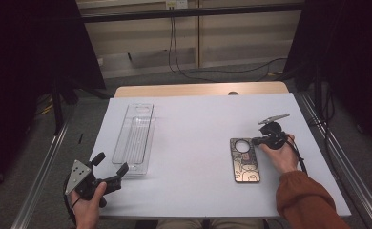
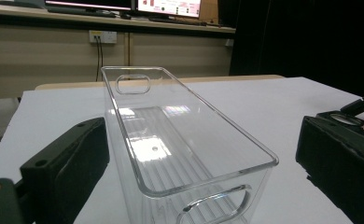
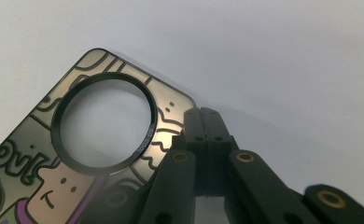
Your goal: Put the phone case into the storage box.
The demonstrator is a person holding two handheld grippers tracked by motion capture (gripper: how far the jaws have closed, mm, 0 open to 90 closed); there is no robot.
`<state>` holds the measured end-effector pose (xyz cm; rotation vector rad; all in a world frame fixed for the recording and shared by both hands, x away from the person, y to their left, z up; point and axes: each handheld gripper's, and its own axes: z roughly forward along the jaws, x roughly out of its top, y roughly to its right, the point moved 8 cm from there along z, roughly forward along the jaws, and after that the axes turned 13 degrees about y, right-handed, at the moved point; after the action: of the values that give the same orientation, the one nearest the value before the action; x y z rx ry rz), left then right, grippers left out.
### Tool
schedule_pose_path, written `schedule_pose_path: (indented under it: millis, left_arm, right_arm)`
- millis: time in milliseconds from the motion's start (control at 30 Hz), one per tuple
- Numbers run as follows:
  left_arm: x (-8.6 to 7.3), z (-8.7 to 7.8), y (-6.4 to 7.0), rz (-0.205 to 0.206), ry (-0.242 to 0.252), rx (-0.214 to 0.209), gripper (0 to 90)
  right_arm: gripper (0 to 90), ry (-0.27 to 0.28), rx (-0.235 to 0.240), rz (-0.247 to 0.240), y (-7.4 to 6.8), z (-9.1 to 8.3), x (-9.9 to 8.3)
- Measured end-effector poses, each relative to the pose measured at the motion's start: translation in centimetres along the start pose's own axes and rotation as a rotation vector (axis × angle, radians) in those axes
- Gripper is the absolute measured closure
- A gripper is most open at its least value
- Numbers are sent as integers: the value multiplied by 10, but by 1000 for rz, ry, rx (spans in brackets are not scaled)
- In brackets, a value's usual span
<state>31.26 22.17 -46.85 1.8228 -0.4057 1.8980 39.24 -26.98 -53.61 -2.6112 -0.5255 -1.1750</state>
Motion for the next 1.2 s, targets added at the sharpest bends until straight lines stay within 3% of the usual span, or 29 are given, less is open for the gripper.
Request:
schedule_pose_path:
  millis: [100,500,733,1200]
  left_arm:
    - [-1,1,0,1,-5,-4,27]
    - [0,-2,-1,1,-1,3,27]
    - [0,-1,-2,3,-1,4,28]
    - [-1,-1,-1,-4,-3,-4,27]
  right_arm:
    - [900,-6,12,-9,-2,3,3]
    - [900,-4,66,-81,-36,23,17]
    - [900,2,90,-80,-46,29,20]
    - [900,37,125,-43,-44,28,21]
